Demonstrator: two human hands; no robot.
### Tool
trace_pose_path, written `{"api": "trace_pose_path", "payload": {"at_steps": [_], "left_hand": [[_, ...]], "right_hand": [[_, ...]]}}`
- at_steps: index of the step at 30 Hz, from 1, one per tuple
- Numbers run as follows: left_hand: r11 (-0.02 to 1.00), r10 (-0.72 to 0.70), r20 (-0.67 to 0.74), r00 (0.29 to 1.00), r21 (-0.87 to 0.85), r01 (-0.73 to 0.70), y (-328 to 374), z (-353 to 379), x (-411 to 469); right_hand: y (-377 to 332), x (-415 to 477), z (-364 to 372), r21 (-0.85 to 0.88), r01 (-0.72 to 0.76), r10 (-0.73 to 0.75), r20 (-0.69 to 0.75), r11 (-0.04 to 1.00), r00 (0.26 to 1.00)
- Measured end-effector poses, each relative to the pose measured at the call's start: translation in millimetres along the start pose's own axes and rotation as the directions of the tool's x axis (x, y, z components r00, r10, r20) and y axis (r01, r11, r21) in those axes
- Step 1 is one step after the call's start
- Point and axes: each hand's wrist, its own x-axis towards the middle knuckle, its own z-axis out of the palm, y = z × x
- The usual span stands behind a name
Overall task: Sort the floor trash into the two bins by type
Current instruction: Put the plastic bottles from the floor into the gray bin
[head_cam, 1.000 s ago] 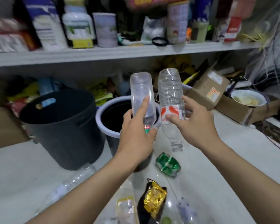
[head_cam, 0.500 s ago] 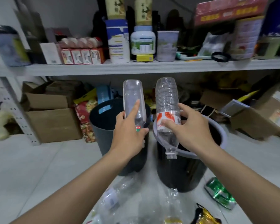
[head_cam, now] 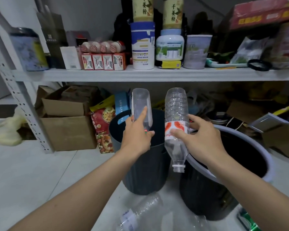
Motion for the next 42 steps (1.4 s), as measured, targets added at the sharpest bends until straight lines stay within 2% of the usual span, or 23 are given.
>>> {"api": "trace_pose_path", "payload": {"at_steps": [9, 15, 19, 21, 24, 26, 32, 38, 42], "left_hand": [[0.992, -0.012, -0.065, 0.998, 0.122, 0.020, -19.5, 3.4, 27.5], [0.981, -0.027, -0.041, 0.999, 0.192, 0.035, -26.0, 4.8, 31.8], [0.950, 0.083, -0.093, 0.992, 0.308, -0.051, -29.1, -8.9, 24.3], [0.904, 0.175, -0.132, 0.976, 0.415, -0.107, -31.3, -19.1, 19.0], [0.823, 0.275, -0.114, 0.955, 0.542, -0.172, -35.0, -30.2, 12.5], [0.787, 0.299, -0.093, 0.950, 0.586, -0.191, -37.1, -33.3, 8.1], [0.769, 0.306, -0.067, 0.950, 0.606, -0.205, -41.3, -35.0, -0.4], [0.752, 0.302, -0.042, 0.952, 0.624, -0.211, -39.7, -34.6, -3.3], [0.738, 0.312, -0.014, 0.950, 0.633, -0.233, -34.0, -25.3, -6.7]], "right_hand": [[2.4, 24.1, 19.4, 0.061, -0.037, 0.036, 0.017, 0.997, 0.999], [0.0, 33.2, 29.3, 0.123, -0.073, 0.066, 0.057, 0.990, 0.996], [-0.2, 44.9, 34.8, 0.129, -0.096, 0.089, 0.059, 0.987, 0.994], [-4.4, 52.8, 38.1, 0.130, -0.132, 0.126, 0.054, 0.983, 0.991], [-10.6, 63.7, 45.7, 0.151, -0.171, 0.167, 0.040, 0.974, 0.985], [-17.7, 66.0, 51.9, 0.160, -0.182, 0.176, 0.049, 0.970, 0.983], [-28.2, 70.2, 72.2, 0.175, -0.228, 0.215, 0.091, 0.958, 0.972], [-17.3, 65.8, 66.2, -0.044, -0.120, 0.124, 0.104, 0.992, 0.987], [-7.2, 57.8, 51.3, -0.184, 0.001, 0.026, 0.141, 0.983, 0.990]]}}
